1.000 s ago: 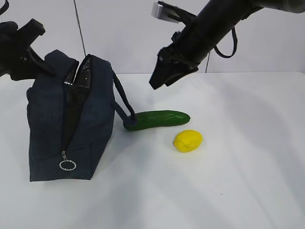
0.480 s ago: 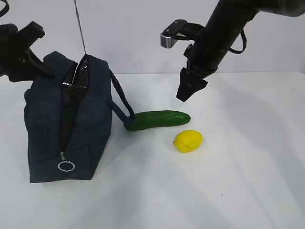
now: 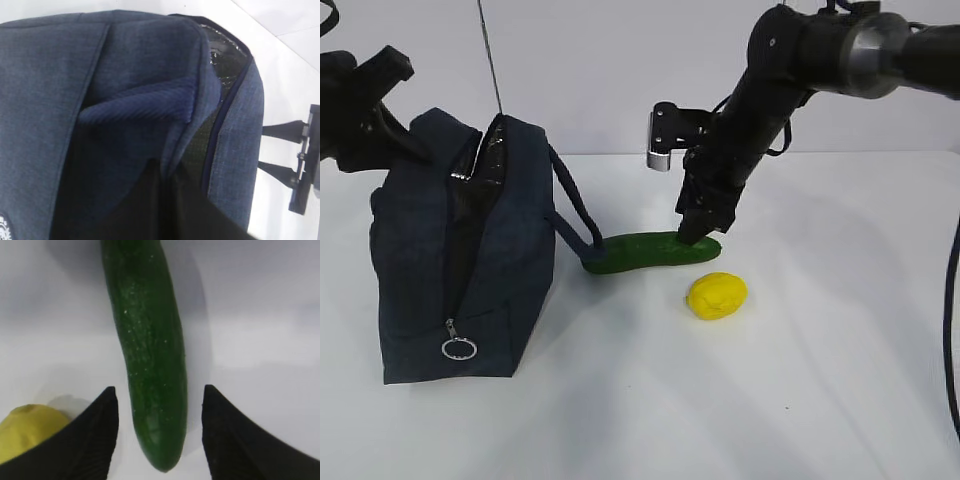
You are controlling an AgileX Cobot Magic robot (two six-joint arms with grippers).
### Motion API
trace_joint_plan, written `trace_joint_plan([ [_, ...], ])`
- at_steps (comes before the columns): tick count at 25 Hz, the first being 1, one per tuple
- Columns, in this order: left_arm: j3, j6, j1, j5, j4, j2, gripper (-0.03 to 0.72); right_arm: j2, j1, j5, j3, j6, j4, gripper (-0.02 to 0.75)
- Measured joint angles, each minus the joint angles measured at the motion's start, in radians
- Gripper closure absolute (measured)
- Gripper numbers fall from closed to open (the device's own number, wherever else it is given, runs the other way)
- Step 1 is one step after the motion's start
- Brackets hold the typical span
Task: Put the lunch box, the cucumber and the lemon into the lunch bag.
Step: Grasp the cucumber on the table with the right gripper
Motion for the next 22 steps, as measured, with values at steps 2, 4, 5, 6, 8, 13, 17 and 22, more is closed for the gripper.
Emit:
trace_joint_plan([
  [2,0.0,0.0,0.0,0.0,0.0,0.0,0.694,0.029,0.0,-0.002,-0.032,-0.002,0.002,0.325],
  [4,0.0,0.0,0.0,0.0,0.0,0.0,0.694,0.049,0.0,0.003,-0.073,-0.006,0.009,0.325],
  [5,0.0,0.0,0.0,0.0,0.0,0.0,0.694,0.057,0.0,0.011,-0.091,-0.006,0.009,0.325],
  [6,0.0,0.0,0.0,0.0,0.0,0.0,0.694,0.064,0.0,0.015,-0.102,-0.008,0.014,0.325],
  [8,0.0,0.0,0.0,0.0,0.0,0.0,0.694,0.068,0.0,0.021,-0.109,-0.015,0.019,0.325],
  [13,0.0,0.0,0.0,0.0,0.0,0.0,0.694,0.069,0.0,0.05,-0.114,-0.019,0.025,0.307],
  [17,0.0,0.0,0.0,0.0,0.002,0.0,0.694,0.069,0.0,0.075,-0.117,-0.019,0.038,0.185],
  [22,0.0,0.001,0.0,0.0,0.002,0.0,0.694,0.071,0.0,0.071,-0.117,-0.03,0.04,0.125],
])
